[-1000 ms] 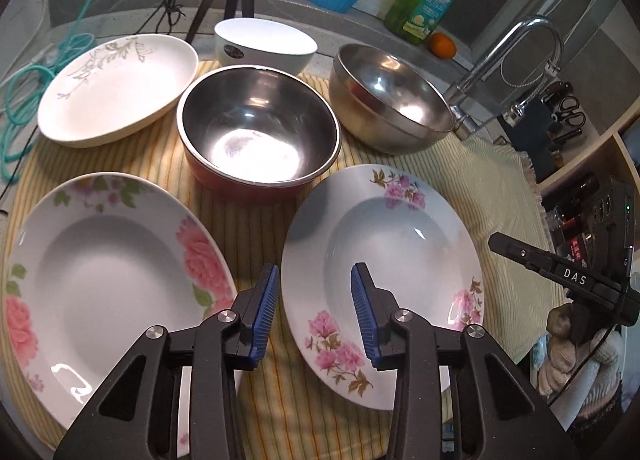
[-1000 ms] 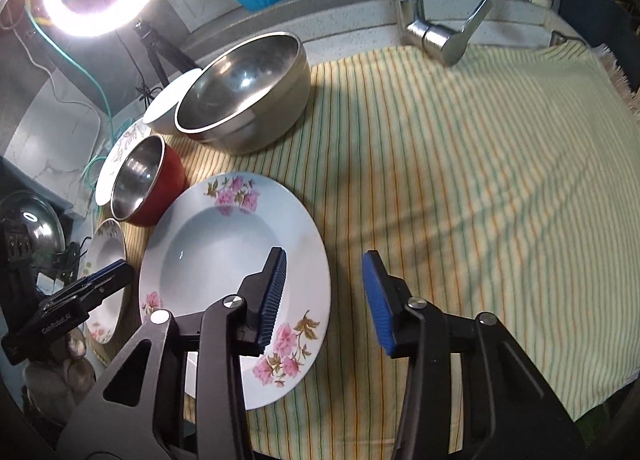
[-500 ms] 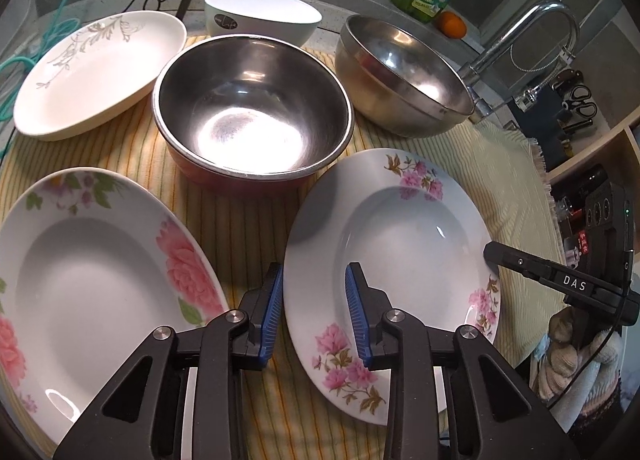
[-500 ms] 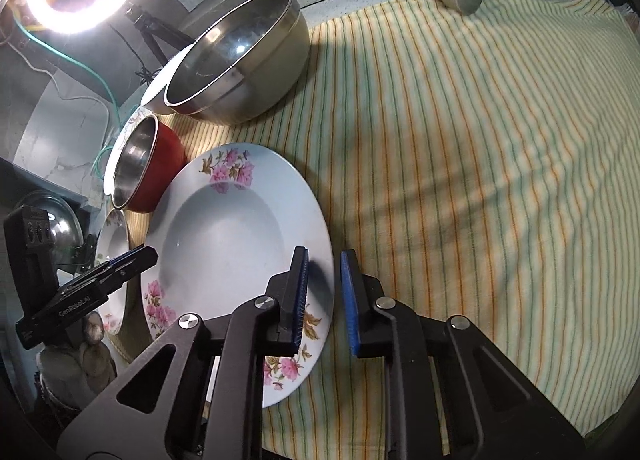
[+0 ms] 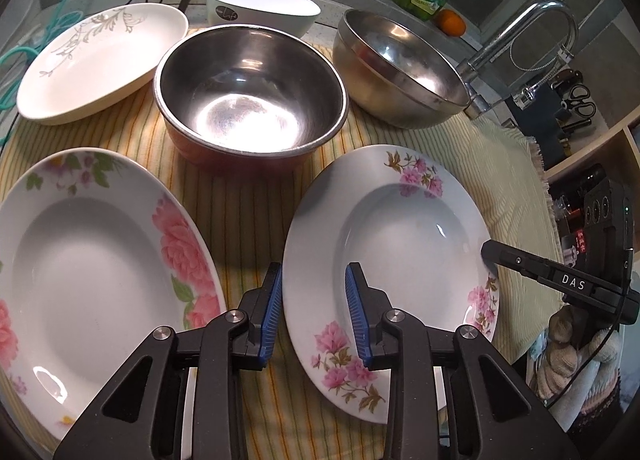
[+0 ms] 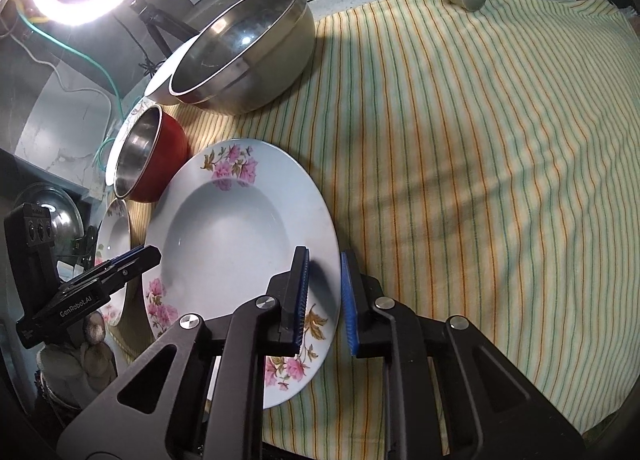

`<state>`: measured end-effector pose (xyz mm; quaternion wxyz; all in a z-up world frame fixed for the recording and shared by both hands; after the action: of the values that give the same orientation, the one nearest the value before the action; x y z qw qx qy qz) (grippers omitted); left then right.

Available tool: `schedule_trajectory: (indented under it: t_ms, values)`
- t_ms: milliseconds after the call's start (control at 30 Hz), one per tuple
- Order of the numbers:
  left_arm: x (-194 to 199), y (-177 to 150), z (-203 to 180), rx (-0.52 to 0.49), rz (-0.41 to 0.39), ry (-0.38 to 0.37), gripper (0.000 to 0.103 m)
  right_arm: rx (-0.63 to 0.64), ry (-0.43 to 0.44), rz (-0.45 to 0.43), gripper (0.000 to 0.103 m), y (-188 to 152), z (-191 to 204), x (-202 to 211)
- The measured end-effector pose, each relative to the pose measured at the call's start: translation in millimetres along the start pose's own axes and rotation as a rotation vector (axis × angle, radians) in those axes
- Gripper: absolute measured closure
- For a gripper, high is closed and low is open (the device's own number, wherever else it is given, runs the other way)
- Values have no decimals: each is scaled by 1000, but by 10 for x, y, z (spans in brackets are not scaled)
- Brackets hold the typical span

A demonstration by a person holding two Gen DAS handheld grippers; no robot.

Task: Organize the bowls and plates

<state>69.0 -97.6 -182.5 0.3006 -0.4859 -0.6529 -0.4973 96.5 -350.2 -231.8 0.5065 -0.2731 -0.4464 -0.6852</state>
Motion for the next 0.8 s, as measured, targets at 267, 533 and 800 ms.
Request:
schedule_trajectory:
  t_ms: [267,533,800]
  values:
    - [13,-81,-39,-2,3,0,74,-2,-8,5,87,-110,-21,63]
    - [11,-100,-47,-7,4,1,74,0,-18,8,86,-210,-32,107]
    - [21,-231,-116,-14,8,4,74,0,-26,9,86,-310,-51,147]
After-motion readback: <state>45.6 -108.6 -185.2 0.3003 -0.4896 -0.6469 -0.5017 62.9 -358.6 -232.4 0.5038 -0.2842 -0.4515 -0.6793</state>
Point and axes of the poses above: each gripper's, at about its wrist camera, not at the fingertips, and x roughly against the way its jaws point, z to its left, y to its top, the point moved 3 cm from there along -x, roughly the way its jaws point, and after that the axes turned 3 degrees about y, right-handed, at the moved point
